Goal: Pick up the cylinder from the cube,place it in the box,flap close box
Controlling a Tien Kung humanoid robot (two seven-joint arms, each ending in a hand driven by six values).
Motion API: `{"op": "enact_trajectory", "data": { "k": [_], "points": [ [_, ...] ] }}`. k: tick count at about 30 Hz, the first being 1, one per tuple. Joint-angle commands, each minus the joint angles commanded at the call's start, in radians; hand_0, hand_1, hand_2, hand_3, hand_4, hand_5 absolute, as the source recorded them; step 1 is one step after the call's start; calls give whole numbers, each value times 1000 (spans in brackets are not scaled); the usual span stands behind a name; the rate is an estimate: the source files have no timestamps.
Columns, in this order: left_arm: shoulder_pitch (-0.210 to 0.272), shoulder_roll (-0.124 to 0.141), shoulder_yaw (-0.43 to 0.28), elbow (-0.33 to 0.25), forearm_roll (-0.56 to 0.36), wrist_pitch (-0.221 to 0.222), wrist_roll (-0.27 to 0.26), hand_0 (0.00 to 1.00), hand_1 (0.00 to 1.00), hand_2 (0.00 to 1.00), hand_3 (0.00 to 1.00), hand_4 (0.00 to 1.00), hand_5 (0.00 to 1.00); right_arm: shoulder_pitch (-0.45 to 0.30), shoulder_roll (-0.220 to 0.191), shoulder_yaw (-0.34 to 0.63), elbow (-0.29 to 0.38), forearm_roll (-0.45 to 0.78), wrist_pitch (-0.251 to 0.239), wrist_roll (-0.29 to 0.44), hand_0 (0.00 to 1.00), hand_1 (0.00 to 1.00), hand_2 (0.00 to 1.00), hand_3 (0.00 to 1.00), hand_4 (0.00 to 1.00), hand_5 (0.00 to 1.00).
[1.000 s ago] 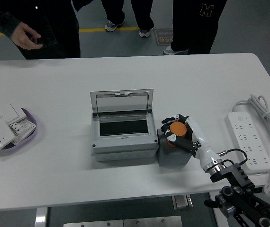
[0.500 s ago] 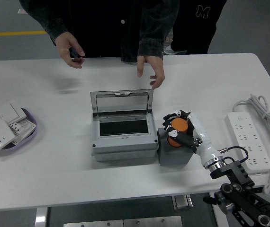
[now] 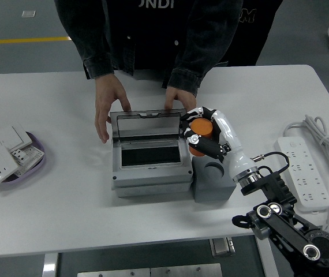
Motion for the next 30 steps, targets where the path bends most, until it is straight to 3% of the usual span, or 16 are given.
{"op": "enact_trajectory", "data": {
  "k": [5, 6, 8, 11, 12, 15, 24, 29, 30],
  "points": [
    [-1, 1, -6, 0, 5, 1, 3, 635, 660, 580, 671, 720, 303, 91, 31, -76, -21, -36, 18, -67, 218, 318, 387, 306, 18, 2],
    [-1, 1, -7, 0, 7, 1, 5, 635, 660, 579, 672, 721, 307, 112, 40, -93, -28, -45, 27, -89, 140, 261, 371, 290, 2, 2],
    [-1, 0, -11, 0, 10, 1, 7, 635, 660, 579, 672, 721, 307, 146, 54, -121, -40, -72, 45, -128, 140, 261, 371, 290, 2, 2],
    [0, 1, -16, 0, 15, 2, 11, 635, 660, 579, 672, 721, 307, 196, 73, -153, -60, -136, 93, -198, 140, 261, 371, 290, 2, 2],
    [0, 1, -17, 0, 16, 2, 12, 635, 659, 580, 672, 723, 313, 210, 77, -160, -64, -155, 108, -219, 49, 219, 367, 285, 2, 2],
    [0, 2, -21, 0, 20, 2, 14, 635, 659, 580, 672, 723, 313, 251, 85, -179, -77, -219, 157, -286, 49, 219, 367, 285, 2, 2],
    [-2, 4, -28, 0, 29, 2, 16, 635, 660, 580, 672, 725, 316, 369, 70, -241, -124, -404, 274, -470, 51, 213, 377, 297, 2, 2],
    [-3, 5, -30, 0, 31, 2, 16, 635, 660, 580, 672, 725, 316, 397, 58, -255, -143, -461, 305, -499, 51, 213, 377, 297, 2, 2],
    [-3, 5, -30, 0, 30, 2, 16, 636, 661, 580, 672, 725, 317, 400, 56, -256, -145, -470, 311, -499, 122, 245, 384, 344, 2, 2]
  ]
}}
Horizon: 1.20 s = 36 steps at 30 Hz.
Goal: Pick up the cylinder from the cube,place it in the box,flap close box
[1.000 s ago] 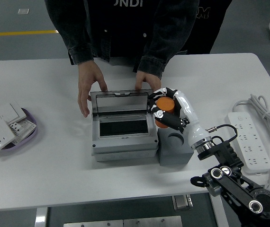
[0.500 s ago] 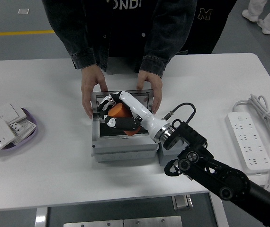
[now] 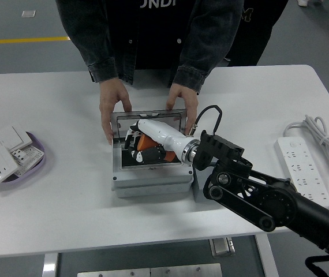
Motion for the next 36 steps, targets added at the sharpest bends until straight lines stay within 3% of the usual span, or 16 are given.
{"op": "enact_trajectory", "data": {
  "k": [5, 6, 11, 12, 17, 18, 23, 24, 25, 29, 30, 36],
  "points": [
    [-1, 1, 0, 0, 1, 0, 0, 636, 661, 580, 672, 725, 317, 9, -5, -5, -10, -9, 10, 13, 122, 245, 384, 344, 2, 2],
    [-1, 1, 0, 0, 0, 0, 0, 636, 661, 580, 672, 725, 317, 10, -6, -6, -12, -8, 9, 16, 381, 438, 503, 527, 432, 2],
    [-2, 2, -1, 0, 2, 0, 0, 636, 661, 580, 672, 725, 317, 14, -7, -15, -17, 7, 3, 31, 381, 438, 503, 527, 432, 2],
    [-2, 2, -1, 0, 1, 0, 0, 636, 660, 580, 672, 724, 317, 14, -7, -17, -18, 12, 2, 33, 665, 635, 631, 671, 552, 2],
    [-2, 2, 0, 0, 2, -1, 0, 636, 660, 580, 672, 724, 317, 15, -6, -22, -25, 32, 2, 44, 665, 635, 631, 671, 552, 2],
    [-2, 2, 1, 0, 1, -1, 0, 636, 661, 580, 672, 724, 317, 15, -7, -23, -26, 35, 2, 44, 668, 651, 657, 692, 475, 49],
    [-4, 4, 2, 0, 2, -1, -2, 636, 661, 580, 672, 724, 317, 15, -6, -24, -28, 42, -1, 48, 668, 651, 657, 692, 475, 49],
    [-4, 4, 2, 0, 1, -1, -2, 636, 661, 580, 672, 724, 316, 14, -6, -24, -28, 45, -5, 51, 679, 656, 666, 695, 462, 110],
    [-4, 4, 2, 0, 1, -1, -2, 636, 661, 580, 672, 724, 316, 12, -7, -23, -28, 49, -9, 54, 679, 656, 666, 695, 462, 110],
    [-3, 2, 4, 0, 0, -2, -3, 636, 661, 580, 672, 724, 316, -10, -10, -16, -19, 116, -53, 105, 679, 656, 666, 695, 462, 110],
    [-2, 2, 5, 0, -1, -2, -3, 636, 661, 580, 672, 724, 316, -15, -11, -14, -14, 132, -63, 118, 693, 657, 668, 696, 471, 156],
    [1, 0, 7, 0, -3, -1, -3, 636, 661, 580, 672, 723, 313, -56, -22, 24, 49, 264, -118, 211, 688, 649, 667, 692, 477, 162]
  ]
}}
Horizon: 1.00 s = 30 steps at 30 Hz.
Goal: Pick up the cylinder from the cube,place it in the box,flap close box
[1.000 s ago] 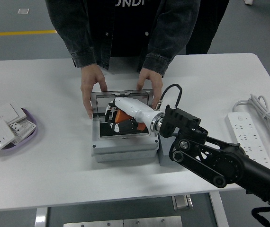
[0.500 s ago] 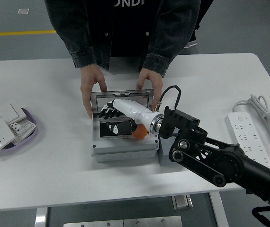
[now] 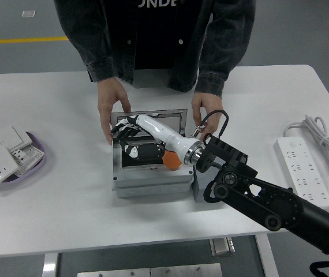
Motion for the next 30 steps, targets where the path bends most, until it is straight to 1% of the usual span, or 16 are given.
{"op": "enact_trajectory", "data": {
  "k": [4, 7, 10, 16, 22, 26, 30],
  "points": [
    [0, 2, 0, 0, -1, 0, 0, 636, 661, 580, 672, 723, 313, -6, -18, 34, 50, 70, -20, 26, 688, 649, 667, 692, 477, 162],
    [0, 3, -1, 0, 0, 1, 0, 636, 661, 580, 671, 723, 312, 3, -30, 58, 72, 73, -32, 18, 677, 639, 656, 690, 490, 166],
    [0, 4, -1, 0, 0, 1, 0, 636, 661, 580, 671, 723, 312, 20, -40, 72, 71, 61, -38, 3, 677, 639, 656, 690, 490, 166],
    [-1, 6, -3, 0, 2, 1, 0, 636, 661, 580, 671, 723, 313, 78, -67, 76, 34, 4, -31, -54, 664, 634, 652, 686, 503, 179],
    [-3, 9, -3, 0, 3, 1, 0, 636, 661, 580, 671, 724, 312, 132, -82, 65, -30, -34, -17, -92, 664, 629, 648, 685, 513, 190],
    [-5, 9, -4, 0, 4, 1, -1, 635, 661, 579, 670, 722, 311, 146, -91, 47, -68, -27, -13, -102, 661, 626, 645, 685, 516, 196],
    [-5, 8, -6, 0, 7, 1, -1, 636, 661, 579, 670, 723, 308, 144, -101, 24, -83, -14, -11, -105, 653, 622, 644, 685, 516, 198]
  ]
}}
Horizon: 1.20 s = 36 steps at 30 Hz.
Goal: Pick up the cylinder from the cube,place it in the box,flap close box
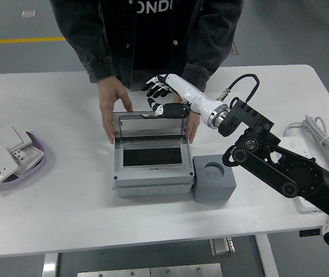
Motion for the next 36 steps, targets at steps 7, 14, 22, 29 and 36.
{"op": "enact_trajectory", "data": {
  "k": [7, 14, 22, 29, 36],
  "points": [
    [0, 0, 8, 0, -11, 0, -5, 636, 660, 579, 670, 722, 308, -28, -15, -18, 13, 11, -5, 2, 649, 620, 643, 686, 516, 202],
    [5, 6, 10, 0, -18, 1, -5, 636, 660, 578, 670, 722, 308, -58, -49, -23, 83, 4, -16, -3, 622, 619, 642, 686, 520, 213],
    [3, 2, 28, 0, -37, 1, -16, 635, 660, 578, 670, 722, 308, -97, -112, -50, 195, 44, -32, 5, 607, 612, 640, 685, 524, 224],
    [1, 3, 33, 0, -41, 2, -19, 634, 660, 578, 670, 723, 308, -125, -145, -67, 241, 134, -40, 50, 599, 608, 637, 685, 530, 238],
    [0, 3, 36, 0, -43, 2, -20, 635, 659, 578, 670, 722, 308, -146, -167, -74, 256, 222, -34, 78, 571, 603, 636, 685, 528, 246]
  ]
}}
